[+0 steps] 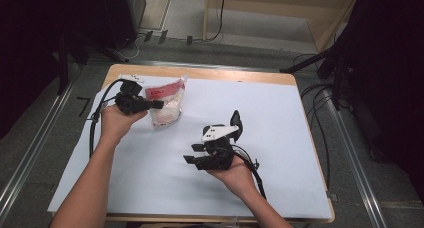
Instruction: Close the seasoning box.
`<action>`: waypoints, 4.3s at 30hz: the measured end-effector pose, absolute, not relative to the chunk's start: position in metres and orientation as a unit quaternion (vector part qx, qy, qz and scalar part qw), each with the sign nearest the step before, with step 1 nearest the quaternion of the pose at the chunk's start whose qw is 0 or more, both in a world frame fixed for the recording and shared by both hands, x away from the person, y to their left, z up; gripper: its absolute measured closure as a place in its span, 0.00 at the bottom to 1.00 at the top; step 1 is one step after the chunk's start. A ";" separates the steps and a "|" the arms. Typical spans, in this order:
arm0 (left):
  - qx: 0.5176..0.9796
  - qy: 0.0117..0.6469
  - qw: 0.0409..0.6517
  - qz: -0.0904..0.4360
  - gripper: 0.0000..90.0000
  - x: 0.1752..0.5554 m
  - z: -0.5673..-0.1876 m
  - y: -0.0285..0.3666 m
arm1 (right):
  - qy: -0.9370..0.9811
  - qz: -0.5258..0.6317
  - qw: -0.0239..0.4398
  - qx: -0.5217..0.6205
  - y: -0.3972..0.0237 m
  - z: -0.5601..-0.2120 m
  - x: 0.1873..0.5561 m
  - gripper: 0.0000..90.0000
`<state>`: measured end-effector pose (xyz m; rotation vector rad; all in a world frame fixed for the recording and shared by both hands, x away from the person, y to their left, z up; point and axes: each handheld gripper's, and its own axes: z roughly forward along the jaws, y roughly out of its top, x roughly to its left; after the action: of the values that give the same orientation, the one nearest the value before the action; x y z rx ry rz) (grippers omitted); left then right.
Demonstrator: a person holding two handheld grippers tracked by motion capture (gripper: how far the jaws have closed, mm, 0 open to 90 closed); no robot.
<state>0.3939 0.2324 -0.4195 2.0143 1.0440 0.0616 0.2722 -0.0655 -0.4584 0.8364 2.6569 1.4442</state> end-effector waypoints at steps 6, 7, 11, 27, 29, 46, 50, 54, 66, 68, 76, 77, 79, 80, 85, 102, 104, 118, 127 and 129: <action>0.792 0.432 0.430 0.014 1.00 0.388 -0.409 0.239 | 0.846 0.462 0.004 0.266 -0.067 -0.458 0.272 0.57; 0.793 0.433 0.428 0.013 1.00 0.387 -0.406 0.241 | 0.845 0.464 0.003 0.266 -0.068 -0.459 0.272 0.57; 0.797 0.426 0.428 0.005 1.00 0.379 -0.396 0.244 | 0.846 0.462 0.002 0.267 -0.068 -0.459 0.272 0.57; 0.813 0.384 0.436 -0.008 1.00 0.344 -0.358 0.236 | 0.845 0.464 0.000 0.266 -0.059 -0.469 0.268 0.57; 0.815 0.381 0.437 -0.018 1.00 0.341 -0.356 0.234 | 0.846 0.463 0.000 0.265 -0.058 -0.470 0.268 0.57; 0.822 0.356 0.441 -0.063 1.00 0.318 -0.339 0.212 | 0.854 0.441 -0.008 0.276 -0.040 -0.484 0.270 0.60; 0.823 0.348 0.445 -0.066 1.00 0.310 -0.335 0.207 | 0.849 0.448 -0.010 0.280 -0.036 -0.485 0.272 0.62; 0.825 0.342 0.445 -0.072 1.00 0.305 -0.333 0.205 | 0.845 0.454 -0.012 0.284 -0.032 -0.486 0.272 0.64; 0.817 0.347 0.449 -0.103 1.00 0.296 -0.331 0.203 | 0.835 0.460 -0.001 0.300 -0.027 -0.493 0.278 0.67; 0.813 0.347 0.453 -0.110 1.00 0.295 -0.330 0.203 | 0.835 0.461 0.008 0.301 -0.027 -0.494 0.278 0.67; 0.800 0.357 0.460 -0.141 1.00 0.299 -0.336 0.207 | 0.826 0.473 0.019 0.305 -0.025 -0.497 0.278 0.66; 0.796 0.362 0.463 -0.142 1.00 0.299 -0.338 0.208 | 0.826 0.474 0.021 0.305 -0.024 -0.497 0.278 0.66; 0.791 0.364 0.467 -0.151 1.00 0.302 -0.341 0.210 | 0.823 0.478 0.020 0.305 -0.024 -0.497 0.278 0.66; 0.790 0.366 0.468 -0.153 1.00 0.303 -0.342 0.211 | 0.823 0.480 0.023 0.304 -0.024 -0.496 0.277 0.66; 0.791 0.381 0.457 -0.141 1.00 0.304 -0.344 0.210 | 0.833 0.477 0.054 0.275 -0.021 -0.494 0.270 0.68; 0.804 0.371 0.447 -0.126 0.99 0.307 -0.353 0.180 | 0.860 0.463 0.101 0.191 -0.006 -0.483 0.243 0.61; 0.811 0.367 0.441 -0.116 0.98 0.307 -0.353 0.177 | 0.860 0.465 0.082 0.195 -0.005 -0.482 0.243 0.61; 0.836 0.295 0.459 -0.061 0.93 0.304 -0.353 0.167 | 0.849 0.486 0.033 0.203 -0.012 -0.470 0.243 0.61; 0.829 0.296 0.466 -0.086 0.89 0.307 -0.361 0.158 | 0.846 0.493 0.014 0.203 -0.012 -0.464 0.240 0.62; 0.829 0.298 0.464 -0.094 0.89 0.308 -0.364 0.155 | 0.847 0.494 0.017 0.197 -0.011 -0.462 0.239 0.63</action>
<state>0.3083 0.1546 -0.3640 2.0368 0.7312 -0.2299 0.2387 -0.0111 -0.4622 0.6114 2.6324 1.5345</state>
